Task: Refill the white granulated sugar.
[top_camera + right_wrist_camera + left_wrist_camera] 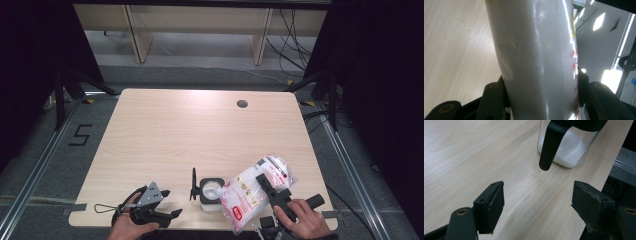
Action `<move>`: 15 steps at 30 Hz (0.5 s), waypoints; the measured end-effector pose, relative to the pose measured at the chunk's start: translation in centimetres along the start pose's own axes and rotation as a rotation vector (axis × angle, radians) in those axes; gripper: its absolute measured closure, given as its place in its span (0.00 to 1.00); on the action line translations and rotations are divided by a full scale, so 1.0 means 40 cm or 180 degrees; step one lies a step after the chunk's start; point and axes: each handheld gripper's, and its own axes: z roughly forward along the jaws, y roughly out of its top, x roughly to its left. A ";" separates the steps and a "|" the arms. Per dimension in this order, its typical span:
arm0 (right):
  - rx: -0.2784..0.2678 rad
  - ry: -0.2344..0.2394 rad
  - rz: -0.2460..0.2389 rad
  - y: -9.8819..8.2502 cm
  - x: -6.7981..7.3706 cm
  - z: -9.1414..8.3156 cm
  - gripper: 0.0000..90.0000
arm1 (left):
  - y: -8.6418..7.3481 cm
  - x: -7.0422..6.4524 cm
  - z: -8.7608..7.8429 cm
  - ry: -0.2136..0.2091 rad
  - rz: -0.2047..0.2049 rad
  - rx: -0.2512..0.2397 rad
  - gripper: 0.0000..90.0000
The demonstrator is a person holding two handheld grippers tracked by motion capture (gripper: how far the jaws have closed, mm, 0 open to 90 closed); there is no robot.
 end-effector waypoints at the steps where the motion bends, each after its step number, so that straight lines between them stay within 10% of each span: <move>1: 0.0006 0.0005 -0.0011 0.001 0.000 0.000 0.59 | 0.000 -0.002 0.002 -0.0012 -0.0040 -0.0029 0.29; 15: -0.0032 0.0101 0.0108 -0.007 0.006 0.006 0.59 | 0.002 -0.001 0.002 -0.0029 -0.0063 -0.0028 0.29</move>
